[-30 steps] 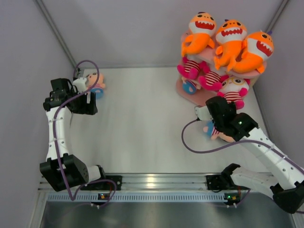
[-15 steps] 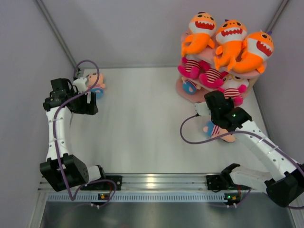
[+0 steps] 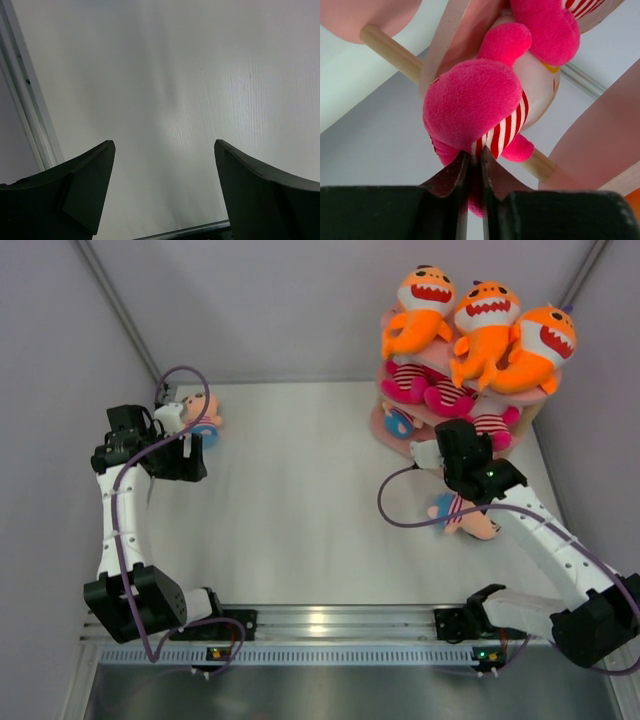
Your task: Place and organize the stuffed toys onto the shelf
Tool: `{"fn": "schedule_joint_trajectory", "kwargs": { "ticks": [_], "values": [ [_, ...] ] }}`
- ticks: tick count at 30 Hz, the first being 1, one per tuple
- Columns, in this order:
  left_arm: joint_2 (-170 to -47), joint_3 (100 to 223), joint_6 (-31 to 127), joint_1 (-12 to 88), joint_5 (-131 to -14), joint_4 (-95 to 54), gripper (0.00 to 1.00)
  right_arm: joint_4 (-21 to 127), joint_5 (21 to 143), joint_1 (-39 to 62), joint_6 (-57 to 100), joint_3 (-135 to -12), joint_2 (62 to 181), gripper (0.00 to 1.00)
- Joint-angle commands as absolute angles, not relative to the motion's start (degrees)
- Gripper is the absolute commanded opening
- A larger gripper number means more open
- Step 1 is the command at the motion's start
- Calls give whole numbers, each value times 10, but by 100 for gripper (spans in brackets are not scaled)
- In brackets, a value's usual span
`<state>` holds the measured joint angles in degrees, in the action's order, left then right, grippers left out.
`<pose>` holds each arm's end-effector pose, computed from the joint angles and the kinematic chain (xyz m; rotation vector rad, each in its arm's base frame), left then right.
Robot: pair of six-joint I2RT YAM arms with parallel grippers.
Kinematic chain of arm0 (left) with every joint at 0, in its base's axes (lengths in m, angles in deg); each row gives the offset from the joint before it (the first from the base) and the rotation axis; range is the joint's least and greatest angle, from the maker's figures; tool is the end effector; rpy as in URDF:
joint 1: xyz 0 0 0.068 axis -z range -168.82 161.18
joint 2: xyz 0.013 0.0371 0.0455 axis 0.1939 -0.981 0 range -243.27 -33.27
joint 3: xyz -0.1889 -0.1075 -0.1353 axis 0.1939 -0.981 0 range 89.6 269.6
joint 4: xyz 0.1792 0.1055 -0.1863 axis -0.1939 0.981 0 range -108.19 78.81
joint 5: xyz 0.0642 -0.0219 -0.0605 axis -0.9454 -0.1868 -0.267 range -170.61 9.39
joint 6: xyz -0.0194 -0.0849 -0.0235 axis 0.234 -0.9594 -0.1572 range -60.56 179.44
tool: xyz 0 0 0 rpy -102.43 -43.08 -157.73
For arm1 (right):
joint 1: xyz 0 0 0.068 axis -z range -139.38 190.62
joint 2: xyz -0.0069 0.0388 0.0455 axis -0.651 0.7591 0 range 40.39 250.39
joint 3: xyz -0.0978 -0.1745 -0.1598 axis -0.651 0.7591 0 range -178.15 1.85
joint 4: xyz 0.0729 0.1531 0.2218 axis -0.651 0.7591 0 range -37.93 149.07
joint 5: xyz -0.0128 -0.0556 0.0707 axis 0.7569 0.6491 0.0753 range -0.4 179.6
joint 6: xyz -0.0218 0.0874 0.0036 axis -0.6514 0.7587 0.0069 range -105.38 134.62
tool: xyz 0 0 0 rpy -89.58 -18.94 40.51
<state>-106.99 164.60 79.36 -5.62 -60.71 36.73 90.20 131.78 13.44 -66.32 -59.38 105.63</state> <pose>0.2971 0.0609 0.2955 0.2062 2.4269 -0.1533 0.2766 0.0813 0.2892 -1.7006 1.7399 -1.3063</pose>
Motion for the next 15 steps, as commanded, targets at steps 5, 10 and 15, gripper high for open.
{"fn": "schedule_joint_trajectory", "kwargs": {
  "ticks": [5, 10, 15],
  "values": [
    [-1068, 1648, 806, -55, -600, 365, 86, 816, 1298, 155, -672, -585, 1049, 33],
    [-1070, 1647, 807, -55, -601, 365, 86, 810, 1295, 161, -669, -573, 1040, 53],
    [-1070, 1647, 808, -55, -600, 365, 86, 816, 1286, 161, -655, -568, 1025, 60]
  ]
}}
